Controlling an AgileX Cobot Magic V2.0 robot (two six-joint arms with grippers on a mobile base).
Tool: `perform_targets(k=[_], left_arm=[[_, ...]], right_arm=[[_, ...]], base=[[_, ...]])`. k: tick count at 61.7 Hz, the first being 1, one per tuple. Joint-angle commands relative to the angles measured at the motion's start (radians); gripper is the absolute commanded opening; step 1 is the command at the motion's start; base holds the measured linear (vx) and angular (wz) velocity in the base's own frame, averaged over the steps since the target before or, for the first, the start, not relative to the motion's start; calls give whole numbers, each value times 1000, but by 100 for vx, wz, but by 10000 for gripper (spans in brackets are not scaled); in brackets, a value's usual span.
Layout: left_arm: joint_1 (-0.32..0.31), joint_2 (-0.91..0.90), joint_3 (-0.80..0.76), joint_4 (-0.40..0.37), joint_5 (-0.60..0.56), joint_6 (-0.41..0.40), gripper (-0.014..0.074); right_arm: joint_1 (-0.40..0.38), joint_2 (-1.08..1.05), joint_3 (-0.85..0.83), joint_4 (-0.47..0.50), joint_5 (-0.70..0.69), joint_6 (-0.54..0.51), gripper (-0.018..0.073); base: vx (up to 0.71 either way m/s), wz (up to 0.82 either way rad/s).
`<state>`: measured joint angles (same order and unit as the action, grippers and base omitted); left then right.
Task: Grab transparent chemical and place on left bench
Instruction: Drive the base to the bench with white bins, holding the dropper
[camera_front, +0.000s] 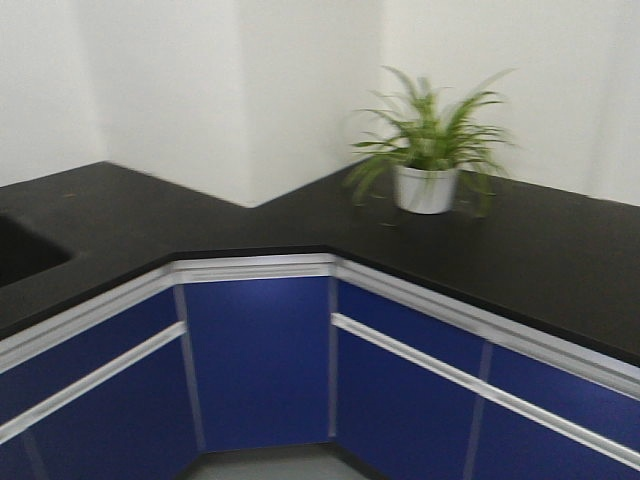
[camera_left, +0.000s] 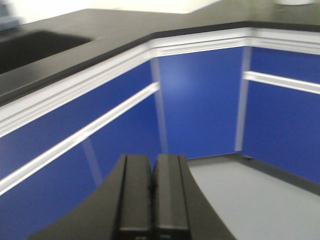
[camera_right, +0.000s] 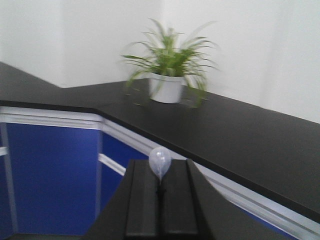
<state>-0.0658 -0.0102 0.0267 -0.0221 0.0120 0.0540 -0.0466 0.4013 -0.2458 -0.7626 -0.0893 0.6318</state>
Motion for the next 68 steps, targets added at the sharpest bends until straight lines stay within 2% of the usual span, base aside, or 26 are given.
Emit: perform_targets(k=[1, 34, 68], left_arm=[[-2, -19, 16, -1, -78, -8, -3], [-2, -19, 16, -1, -78, -8, -3], [-2, -19, 16, -1, -78, -8, -3]], right_arm=[[-5, 6, -30, 2, -57, 1, -4], [-5, 6, -30, 2, -57, 1, -4], [-5, 6, -30, 2, -57, 1, -4]], base=[[-6, 81], [3, 66], [21, 80]])
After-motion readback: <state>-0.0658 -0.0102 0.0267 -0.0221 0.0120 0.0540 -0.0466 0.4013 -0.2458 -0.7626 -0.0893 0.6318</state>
